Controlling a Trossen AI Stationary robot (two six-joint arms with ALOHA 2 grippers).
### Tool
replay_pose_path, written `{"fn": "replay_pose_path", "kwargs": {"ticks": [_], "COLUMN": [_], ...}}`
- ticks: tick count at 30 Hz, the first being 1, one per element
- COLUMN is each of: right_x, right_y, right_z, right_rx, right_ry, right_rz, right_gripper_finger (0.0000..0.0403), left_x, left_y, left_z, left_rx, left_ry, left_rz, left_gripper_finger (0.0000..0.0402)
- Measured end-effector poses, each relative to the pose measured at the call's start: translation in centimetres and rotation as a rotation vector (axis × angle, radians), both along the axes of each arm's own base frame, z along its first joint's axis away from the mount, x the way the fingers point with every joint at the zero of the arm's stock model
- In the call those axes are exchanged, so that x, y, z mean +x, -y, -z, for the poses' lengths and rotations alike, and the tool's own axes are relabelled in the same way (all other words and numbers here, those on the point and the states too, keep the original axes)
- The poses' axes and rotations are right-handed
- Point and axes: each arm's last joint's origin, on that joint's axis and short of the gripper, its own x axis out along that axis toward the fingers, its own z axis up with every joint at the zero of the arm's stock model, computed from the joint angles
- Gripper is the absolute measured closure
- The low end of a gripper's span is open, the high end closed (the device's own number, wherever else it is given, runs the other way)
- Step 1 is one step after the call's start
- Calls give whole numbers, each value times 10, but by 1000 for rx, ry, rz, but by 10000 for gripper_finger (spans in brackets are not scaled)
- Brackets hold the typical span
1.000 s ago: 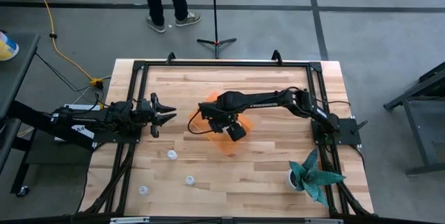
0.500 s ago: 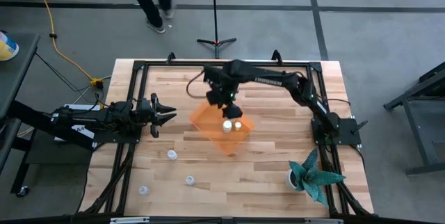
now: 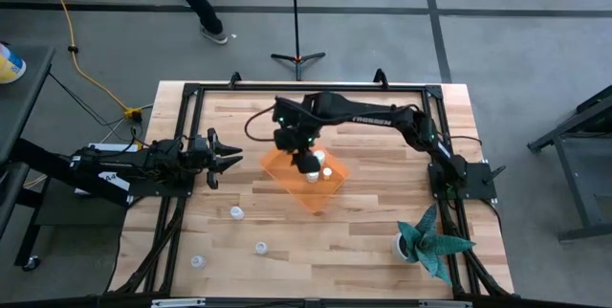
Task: Pick and place pill bottles into a basket
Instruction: Put the white pill bottle into the orange bin
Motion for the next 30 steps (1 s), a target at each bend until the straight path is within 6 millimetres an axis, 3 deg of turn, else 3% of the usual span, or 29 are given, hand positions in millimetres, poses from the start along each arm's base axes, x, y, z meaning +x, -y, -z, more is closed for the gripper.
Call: {"fn": "replay_pose_path", "kwargs": {"ticks": [3,9,17,21,25,30], "right_x": [9,19,18,26,38,43], "right_y": [-2,-2,46,56,59,40], "right_z": [-4,21,10,8,16,29], "right_rx": [111,76,18,-18,76,75], "right_ry": [108,158,272,374,532,722], "right_rz": [-17,-34,138,258,342,336], "right_gripper_finger": [253,273,288,296,307,320], "left_x": [0,0,0,0,0,0], "left_y": [0,0,-1,-1,-1,-1], "left_z": [0,0,0,-1,-1,-1], "left_rx": [0,1,0,0,0,0], "left_ry": [0,0,3,5,5,5], "left_rz": [2,2,-49,-49,-50,-50], "left_gripper_finger": [259,259,259,259,259,259]}}
